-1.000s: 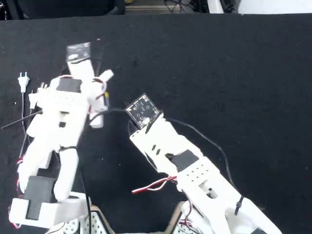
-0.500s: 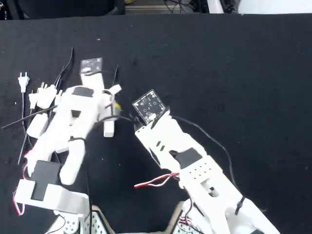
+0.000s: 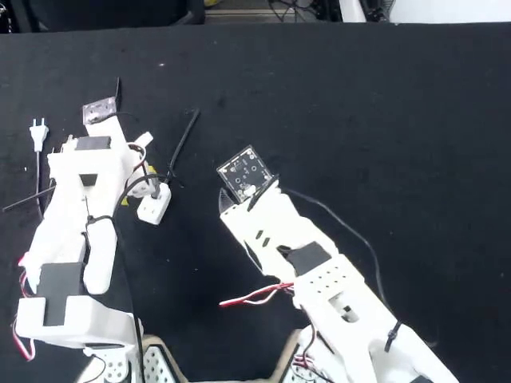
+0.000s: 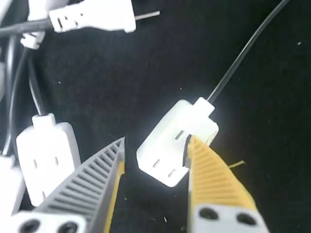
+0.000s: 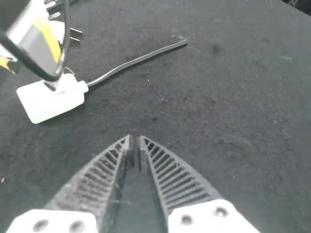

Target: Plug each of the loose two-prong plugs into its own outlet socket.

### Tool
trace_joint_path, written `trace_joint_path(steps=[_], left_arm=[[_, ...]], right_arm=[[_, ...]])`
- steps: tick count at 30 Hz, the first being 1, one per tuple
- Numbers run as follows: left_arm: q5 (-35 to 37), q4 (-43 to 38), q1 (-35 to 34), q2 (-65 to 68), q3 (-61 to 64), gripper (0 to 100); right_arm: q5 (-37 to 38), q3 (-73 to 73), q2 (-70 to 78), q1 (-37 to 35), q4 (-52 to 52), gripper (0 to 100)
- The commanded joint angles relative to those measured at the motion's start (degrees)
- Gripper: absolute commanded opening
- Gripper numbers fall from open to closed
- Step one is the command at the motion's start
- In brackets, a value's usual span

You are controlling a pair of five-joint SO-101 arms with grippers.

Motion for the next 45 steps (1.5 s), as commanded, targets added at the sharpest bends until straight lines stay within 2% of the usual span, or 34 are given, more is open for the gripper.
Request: trace_joint_path(steps=[1, 9, 13, 16, 20, 23, 30, 34, 36, 38, 43, 45], left_arm=[[-0.7, 4.04, -0.66, -0.7, -5.32, 20], [-3.16, 4.04, -8.4, -0.44, -7.6, 20], [-3.25, 3.96, -9.1, -0.26, -6.37, 20], [-3.34, 1.41, -7.43, 1.05, -4.26, 20], [-8.62, -1.32, -4.7, 5.45, -2.68, 20], [-10.02, -0.88, -1.45, 7.91, -3.03, 20], [-10.11, 2.55, 11.38, 4.4, -2.33, 20], [-9.58, -4.84, 15.87, 2.02, 2.42, 20], [-9.58, -9.23, 15.96, 1.41, 5.67, 20], [-9.93, -9.67, 14.11, 0.44, 6.99, 20], [-9.58, -1.49, 8.48, -6.77, 3.65, 20], [-9.49, -1.23, 7.25, -9.32, 3.56, 20]], right_arm=[[0.26, -0.48, 0.04, 1.05, -1.58, 1.2], [0.26, -0.75, -0.04, 1.05, -1.58, 1.2], [0.62, -0.84, -0.31, 1.41, -1.58, 1.2], [0.26, -2.33, -0.31, 4.57, -1.23, 1.2], [0.0, -3.91, -0.31, 11.52, -1.23, 1.2], [-4.31, -4.35, -0.31, 14.33, -1.41, 1.2], [-6.33, -4.88, -0.31, 14.95, -1.41, 1.2], [-6.59, -5.05, -0.31, 15.65, -1.23, 1.2], [-6.59, -5.05, -0.31, 16.62, -1.41, 1.2], [-6.59, -5.14, -0.31, 17.14, -1.49, 1.2], [-6.59, -5.14, -0.31, 17.05, -1.58, 1.2], [-6.59, -5.14, -0.31, 17.05, -1.58, 1.2]])
